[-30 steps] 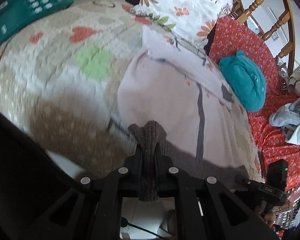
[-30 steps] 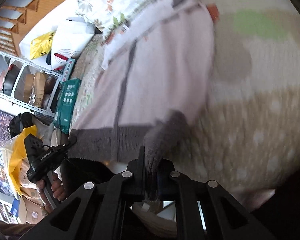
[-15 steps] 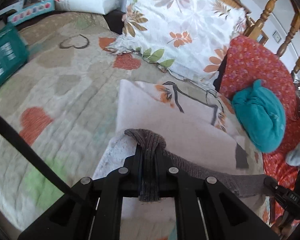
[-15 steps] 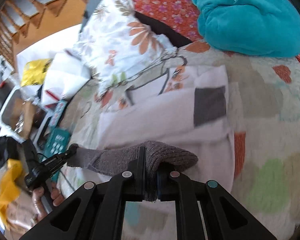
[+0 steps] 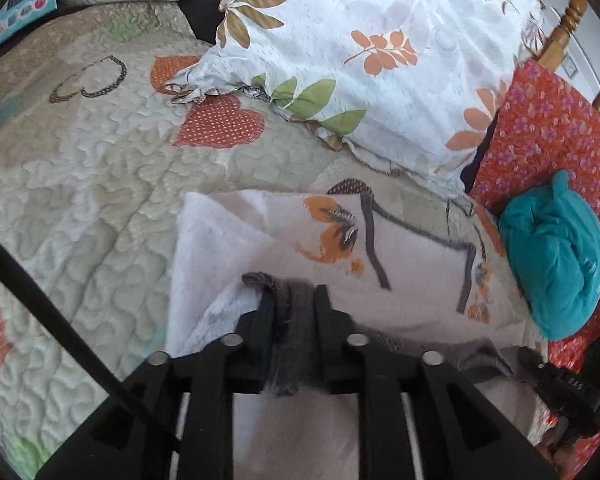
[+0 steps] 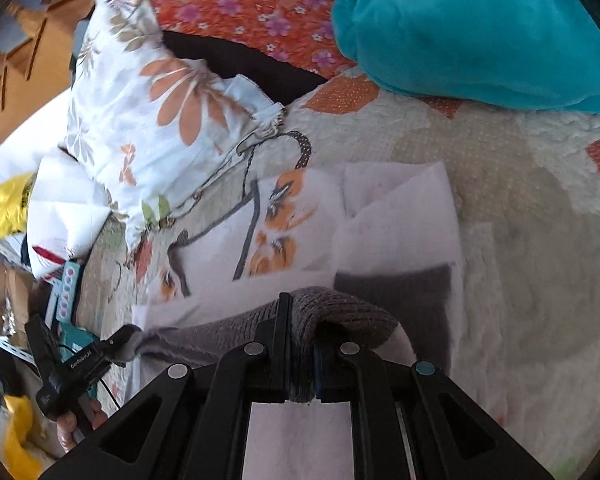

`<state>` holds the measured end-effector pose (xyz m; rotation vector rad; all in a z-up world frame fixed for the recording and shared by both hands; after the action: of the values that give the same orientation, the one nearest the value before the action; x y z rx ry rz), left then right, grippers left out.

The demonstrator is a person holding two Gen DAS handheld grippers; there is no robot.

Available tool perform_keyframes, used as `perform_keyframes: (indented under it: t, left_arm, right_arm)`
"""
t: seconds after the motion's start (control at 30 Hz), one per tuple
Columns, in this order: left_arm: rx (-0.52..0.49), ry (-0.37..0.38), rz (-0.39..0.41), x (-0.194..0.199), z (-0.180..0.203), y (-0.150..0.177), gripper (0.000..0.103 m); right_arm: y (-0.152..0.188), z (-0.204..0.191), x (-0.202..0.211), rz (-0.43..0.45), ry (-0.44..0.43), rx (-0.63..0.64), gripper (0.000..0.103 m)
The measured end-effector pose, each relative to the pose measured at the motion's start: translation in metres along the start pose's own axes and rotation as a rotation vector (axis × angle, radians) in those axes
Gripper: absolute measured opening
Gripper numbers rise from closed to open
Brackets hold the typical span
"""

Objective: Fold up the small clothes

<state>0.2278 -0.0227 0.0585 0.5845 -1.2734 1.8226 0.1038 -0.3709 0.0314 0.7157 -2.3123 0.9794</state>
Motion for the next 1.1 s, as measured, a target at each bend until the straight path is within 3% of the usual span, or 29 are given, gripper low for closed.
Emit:
perform_keyframes:
  t: [0.1, 0.23, 0.3, 0.33, 0.5, 0.7, 0.93, 0.97, 1.0, 1.1]
  left_arm:
    - [0.009, 0.005, 0.045, 0.004, -0.002, -0.010, 0.057]
    - [0.076, 0.027, 0.054, 0.013, -0.016, -0.016, 0.063]
    - [0.086, 0.026, 0.042, 0.015, -0.021, -0.016, 0.063]
    - [0.083, 0.017, 0.039, 0.017, -0.024, -0.015, 0.063]
    - [0.058, -0.021, 0.031, 0.030, -0.034, -0.007, 0.063]
    - [0.002, -0.072, 0.005, 0.045, -0.048, 0.014, 0.069]
    - [-0.149, -0.096, -0.142, 0.037, -0.049, 0.068, 0.069]
    - [-0.185, -0.119, -0.163, 0.032, -0.048, 0.076, 0.063]
    - [-0.214, -0.139, -0.181, 0.027, -0.047, 0.082, 0.035]
    - [-0.211, -0.178, -0.170, 0.032, -0.049, 0.082, 0.014]
  right_arm:
    - [-0.008, 0.007, -0.012, 0.004, -0.022, -0.018, 0.017]
    - [-0.012, 0.003, -0.012, 0.024, -0.017, 0.004, 0.036]
    - [-0.013, -0.002, -0.004, 0.071, 0.014, 0.036, 0.065]
    - [-0.014, -0.004, 0.003, 0.106, 0.039, 0.049, 0.069]
    - [-0.015, 0.002, 0.023, 0.148, 0.078, 0.032, 0.070]
    - [0.002, 0.007, 0.038, 0.118, 0.132, 0.030, 0.070]
    - [0.027, 0.005, 0.070, 0.122, 0.157, 0.047, 0.072]
    - [0.030, 0.005, 0.074, 0.124, 0.167, 0.049, 0.072]
    - [0.032, 0.005, 0.077, 0.125, 0.171, 0.047, 0.072]
    - [0.040, 0.005, 0.087, 0.129, 0.172, 0.039, 0.072]
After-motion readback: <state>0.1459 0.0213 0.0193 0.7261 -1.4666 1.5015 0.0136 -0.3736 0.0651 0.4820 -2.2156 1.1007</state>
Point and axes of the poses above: each gripper's, at about its wrist camera, not at the fingertips, and x roughly against the way its jaws point, z to its right, y to its underside, the point moved 1 cm from there along -x, roughly the way its jaws point, and after that the axes turned 2 degrees about z, right-handed, at the moved point
